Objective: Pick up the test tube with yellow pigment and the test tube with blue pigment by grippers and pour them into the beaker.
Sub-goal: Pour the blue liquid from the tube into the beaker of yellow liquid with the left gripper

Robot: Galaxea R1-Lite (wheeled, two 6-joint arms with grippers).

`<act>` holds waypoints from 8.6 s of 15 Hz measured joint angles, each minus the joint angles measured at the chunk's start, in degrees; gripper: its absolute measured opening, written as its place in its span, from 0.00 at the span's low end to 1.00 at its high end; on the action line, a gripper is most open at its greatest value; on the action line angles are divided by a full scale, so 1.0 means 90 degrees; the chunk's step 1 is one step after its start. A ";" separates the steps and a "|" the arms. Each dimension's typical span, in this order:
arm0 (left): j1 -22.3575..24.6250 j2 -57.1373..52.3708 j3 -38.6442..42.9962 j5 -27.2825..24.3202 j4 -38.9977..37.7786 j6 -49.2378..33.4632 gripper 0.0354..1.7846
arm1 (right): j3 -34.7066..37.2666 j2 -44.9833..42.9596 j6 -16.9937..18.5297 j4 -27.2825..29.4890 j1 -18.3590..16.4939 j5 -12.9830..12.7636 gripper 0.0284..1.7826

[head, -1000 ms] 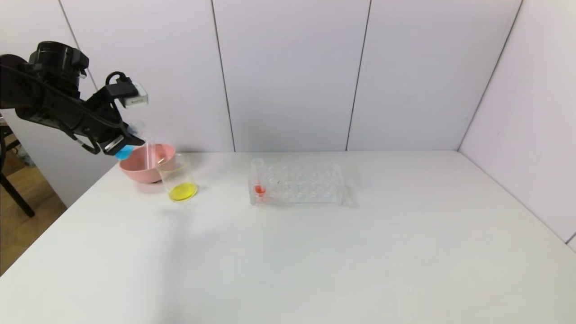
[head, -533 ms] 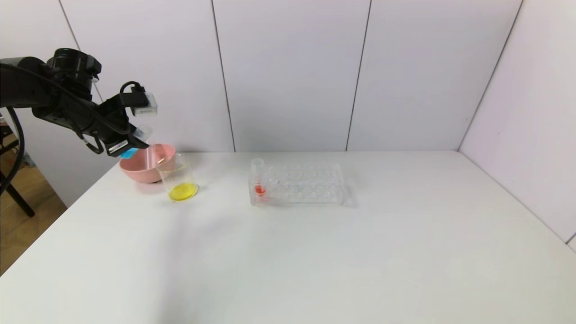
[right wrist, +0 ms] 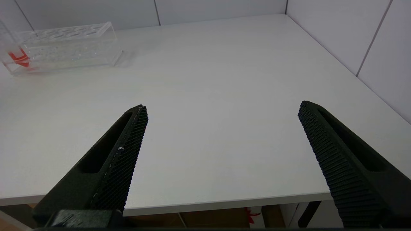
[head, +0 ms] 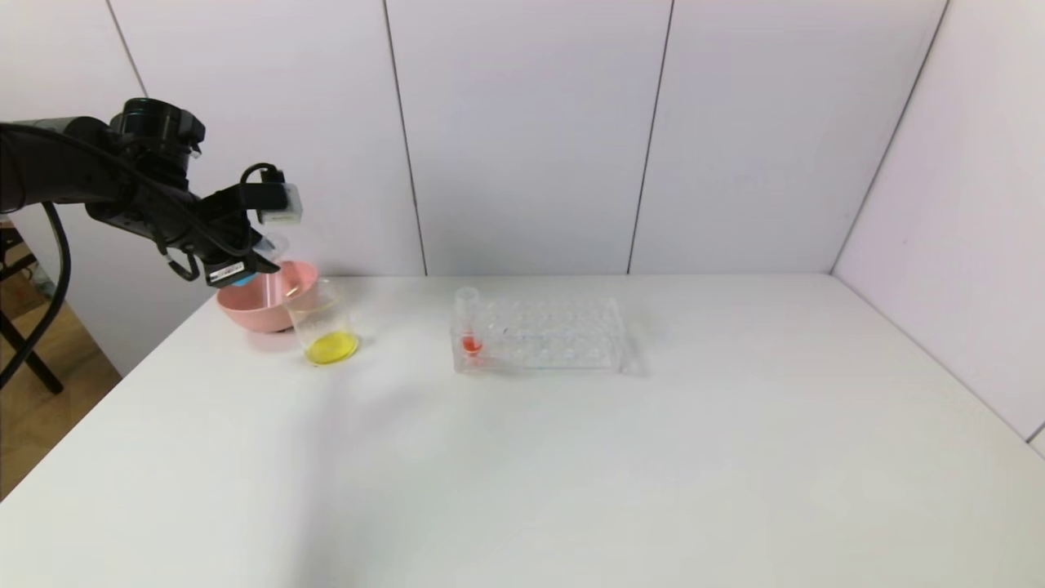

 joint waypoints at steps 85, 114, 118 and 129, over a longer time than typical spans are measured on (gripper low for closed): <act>-0.0802 0.0312 -0.0076 0.3006 0.0171 0.2307 0.24 | 0.0000 -0.0001 0.0003 0.0000 0.0000 0.0000 0.96; -0.0912 0.0382 -0.0129 0.3202 0.0259 0.2190 0.24 | 0.0000 -0.0001 0.0003 0.0000 0.0000 0.0003 0.96; -0.0921 0.0391 -0.0129 0.3248 0.0256 0.2190 0.24 | 0.0000 -0.0001 0.0003 0.0000 0.0000 0.0003 0.96; -0.0952 0.0408 -0.0129 0.3333 0.0256 0.2182 0.24 | 0.0000 -0.0001 0.0003 0.0000 0.0000 0.0000 0.96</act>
